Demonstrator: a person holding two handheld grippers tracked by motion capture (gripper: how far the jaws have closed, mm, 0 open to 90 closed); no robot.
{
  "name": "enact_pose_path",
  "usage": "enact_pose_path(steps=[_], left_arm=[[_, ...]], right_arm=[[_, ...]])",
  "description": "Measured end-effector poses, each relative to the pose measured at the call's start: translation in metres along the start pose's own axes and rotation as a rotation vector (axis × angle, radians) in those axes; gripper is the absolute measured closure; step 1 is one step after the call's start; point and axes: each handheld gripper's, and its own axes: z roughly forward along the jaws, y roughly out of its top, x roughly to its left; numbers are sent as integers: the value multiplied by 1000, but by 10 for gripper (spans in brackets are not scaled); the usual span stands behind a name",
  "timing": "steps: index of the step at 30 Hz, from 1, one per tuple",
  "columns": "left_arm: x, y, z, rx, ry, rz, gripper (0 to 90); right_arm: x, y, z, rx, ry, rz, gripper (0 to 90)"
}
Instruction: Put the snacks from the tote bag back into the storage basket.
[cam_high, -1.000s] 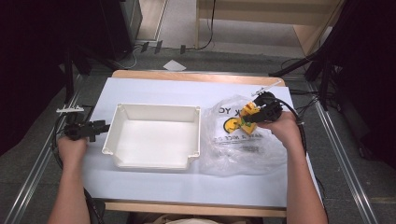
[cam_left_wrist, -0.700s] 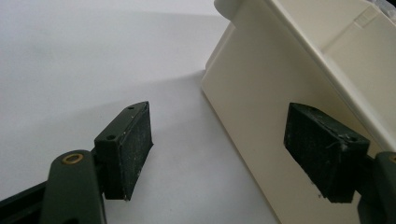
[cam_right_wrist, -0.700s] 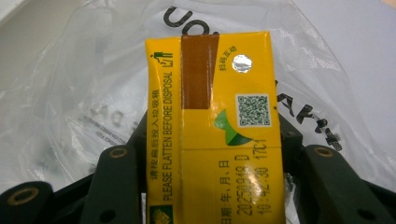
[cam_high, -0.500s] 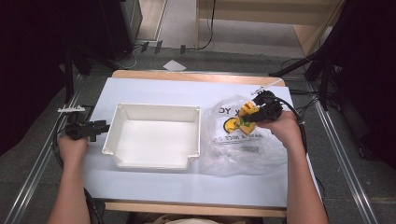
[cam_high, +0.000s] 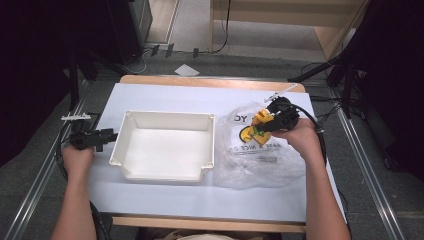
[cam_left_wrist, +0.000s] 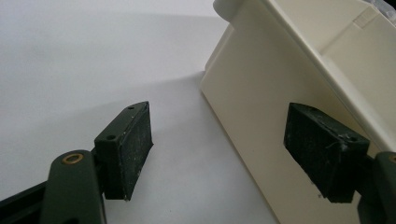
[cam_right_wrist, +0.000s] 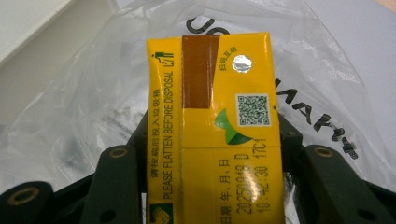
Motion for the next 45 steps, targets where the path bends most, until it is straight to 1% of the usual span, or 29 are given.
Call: enact_pose_path(steps=[3, 9, 11, 21, 23, 28, 29, 32, 39, 40, 42, 43, 45], left_arm=[[0, 0, 0, -1, -2, -1, 247], [0, 0, 0, 1, -2, -1, 247], [0, 0, 0, -2, -2, -3, 247], [1, 0, -1, -4, -4, -2, 247], [1, 0, -1, -4, -3, -3, 247], [0, 0, -1, -1, -3, -1, 247], [0, 0, -1, -1, -3, -1, 247], [0, -1, -1, -1, -5, -5, 247], [0, -2, -1, -2, -5, -9, 247], [1, -2, -2, -5, -5, -9, 247], [1, -2, -2, -7, -7, -12, 247], [1, -2, -2, -9, -9, -12, 247], [1, -2, -3, -11, -11, -14, 247]], right_arm=[[3, 1, -2, -2, 12, 1, 520], [6, 2, -3, 1, 18, 4, 520], [7, 3, -4, 1, 22, -2, 520], [13, 6, -4, -1, 29, -13, 520], [14, 6, -3, -2, 24, -15, 520], [16, 8, -3, -2, 32, -17, 520], [17, 8, -3, -6, 36, -24, 520], [18, 9, -4, -3, 35, -18, 520], [21, 16, -7, -12, 35, -30, 521], [23, 20, -7, -8, 43, -37, 521], [24, 21, -8, -3, 39, -35, 520], [24, 26, -9, -1, 45, -41, 521], [25, 27, -9, -3, 45, -42, 521]])
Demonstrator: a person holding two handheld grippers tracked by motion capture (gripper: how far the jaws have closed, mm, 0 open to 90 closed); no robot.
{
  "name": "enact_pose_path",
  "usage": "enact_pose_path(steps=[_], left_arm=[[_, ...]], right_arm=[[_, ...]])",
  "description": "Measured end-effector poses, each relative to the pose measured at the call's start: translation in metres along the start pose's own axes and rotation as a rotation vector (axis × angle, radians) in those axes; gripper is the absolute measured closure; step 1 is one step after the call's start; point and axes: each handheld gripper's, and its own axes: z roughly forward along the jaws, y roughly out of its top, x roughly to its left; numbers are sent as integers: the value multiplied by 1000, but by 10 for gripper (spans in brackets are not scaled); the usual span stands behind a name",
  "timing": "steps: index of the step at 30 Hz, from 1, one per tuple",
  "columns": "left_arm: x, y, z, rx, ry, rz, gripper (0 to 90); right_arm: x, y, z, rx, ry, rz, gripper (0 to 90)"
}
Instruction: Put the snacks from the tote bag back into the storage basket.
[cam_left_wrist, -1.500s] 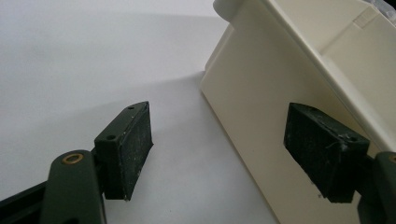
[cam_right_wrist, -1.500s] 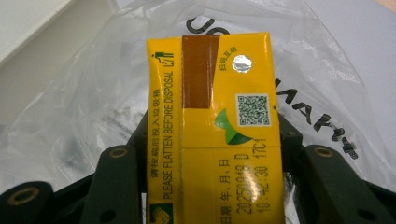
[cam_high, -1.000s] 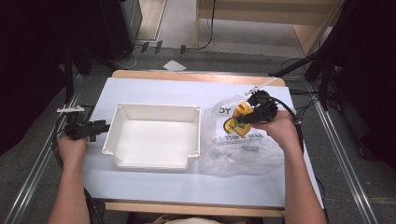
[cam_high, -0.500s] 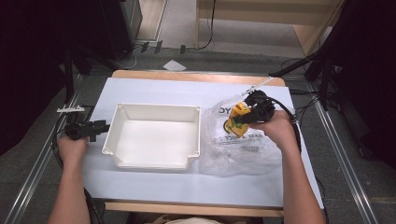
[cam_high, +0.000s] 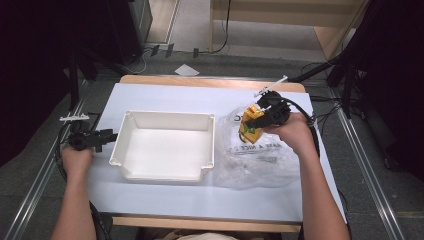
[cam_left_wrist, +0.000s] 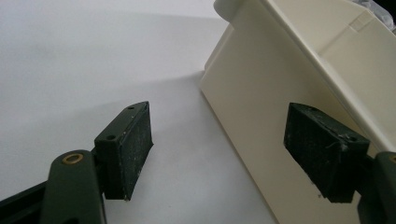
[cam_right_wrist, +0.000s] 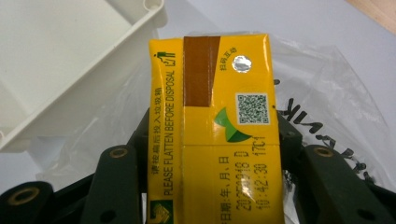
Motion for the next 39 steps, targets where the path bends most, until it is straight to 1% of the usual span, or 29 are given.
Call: enact_pose_path(steps=[6, 12, 39], left_arm=[[0, 0, 1, 0, -2, 0, 247], [1, 0, 0, -5, 1, 1, 247], [0, 1, 0, -9, -6, 6, 250]], right_arm=[[2, 10, -2, 4, 16, -8, 522], [3, 16, -3, 9, 13, -12, 521], [12, 35, -9, 8, 33, -41, 522]])
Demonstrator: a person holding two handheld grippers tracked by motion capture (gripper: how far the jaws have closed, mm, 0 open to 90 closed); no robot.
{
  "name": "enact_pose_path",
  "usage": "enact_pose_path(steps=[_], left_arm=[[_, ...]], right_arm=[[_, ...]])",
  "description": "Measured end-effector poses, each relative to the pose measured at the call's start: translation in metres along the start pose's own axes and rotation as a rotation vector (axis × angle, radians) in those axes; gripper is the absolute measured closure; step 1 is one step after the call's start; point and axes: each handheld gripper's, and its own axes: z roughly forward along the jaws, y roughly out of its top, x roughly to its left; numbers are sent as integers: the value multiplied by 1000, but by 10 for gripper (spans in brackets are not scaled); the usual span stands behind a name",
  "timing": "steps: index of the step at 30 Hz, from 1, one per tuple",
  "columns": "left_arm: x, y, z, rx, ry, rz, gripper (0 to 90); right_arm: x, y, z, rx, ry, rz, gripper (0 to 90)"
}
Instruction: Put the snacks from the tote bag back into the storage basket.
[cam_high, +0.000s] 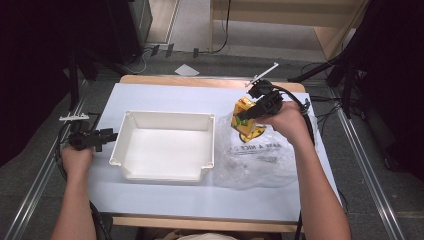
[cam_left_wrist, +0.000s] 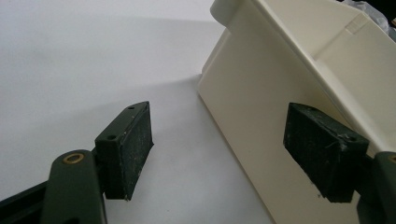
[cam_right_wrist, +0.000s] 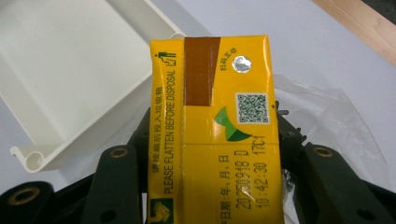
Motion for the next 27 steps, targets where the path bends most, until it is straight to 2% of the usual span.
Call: enact_pose_path(steps=[27], left_arm=[[-1, 1, 1, 2, -7, 9, 256]], right_arm=[[15, 24, -5, -6, 28, -37, 522]])
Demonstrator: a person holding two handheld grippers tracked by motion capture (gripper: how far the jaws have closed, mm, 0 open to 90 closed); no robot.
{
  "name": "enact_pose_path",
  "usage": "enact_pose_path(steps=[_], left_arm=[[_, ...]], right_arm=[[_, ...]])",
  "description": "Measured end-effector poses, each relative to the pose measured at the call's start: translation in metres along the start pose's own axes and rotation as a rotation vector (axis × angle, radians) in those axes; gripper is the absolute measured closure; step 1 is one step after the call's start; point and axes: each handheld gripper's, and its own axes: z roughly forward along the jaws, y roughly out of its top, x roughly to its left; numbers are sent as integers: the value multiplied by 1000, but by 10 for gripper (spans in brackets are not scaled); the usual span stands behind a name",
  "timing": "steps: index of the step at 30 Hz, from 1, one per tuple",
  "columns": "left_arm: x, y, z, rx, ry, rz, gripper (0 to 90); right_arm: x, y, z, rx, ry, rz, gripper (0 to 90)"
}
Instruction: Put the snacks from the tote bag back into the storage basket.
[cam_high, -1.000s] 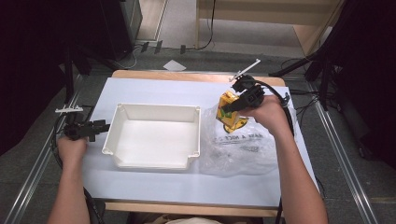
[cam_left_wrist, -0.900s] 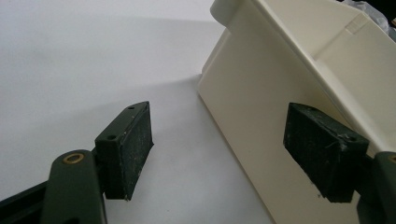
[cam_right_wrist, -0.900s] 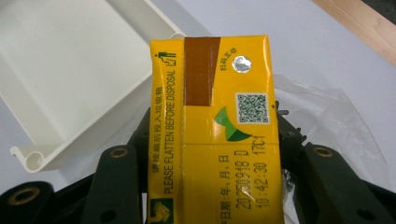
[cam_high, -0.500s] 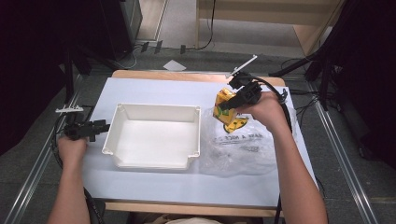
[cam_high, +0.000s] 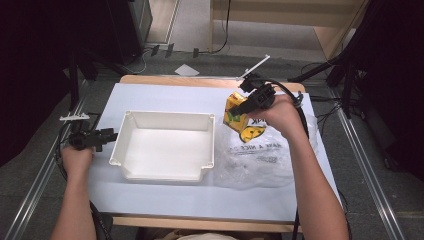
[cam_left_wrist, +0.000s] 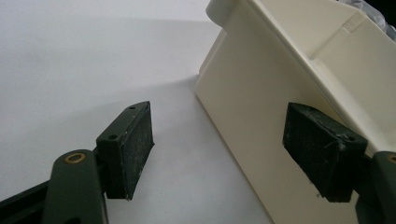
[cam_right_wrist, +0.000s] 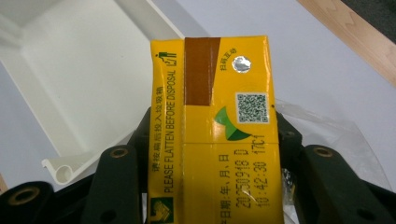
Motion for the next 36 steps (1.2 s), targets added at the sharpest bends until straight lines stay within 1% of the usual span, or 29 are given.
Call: enact_pose_path(steps=[6, 15, 16, 17, 28, 36], left_arm=[[0, 0, 0, -1, 0, 0, 256], [0, 0, 0, 0, 1, 2, 257], [0, 0, 0, -1, 0, 7, 257], [0, 0, 0, -3, -2, 2, 257], [0, 0, 0, -7, -4, 2, 258], [0, 0, 0, -1, -3, 4, 259]], right_arm=[[4, 7, -1, -3, 3, -16, 522], [8, 13, -1, -2, 7, -24, 523], [8, 13, 0, -3, 7, -25, 522], [9, 14, 0, -1, 10, -28, 522], [17, 24, 7, 4, 20, -50, 523], [22, 31, 13, 5, 33, -58, 523]])
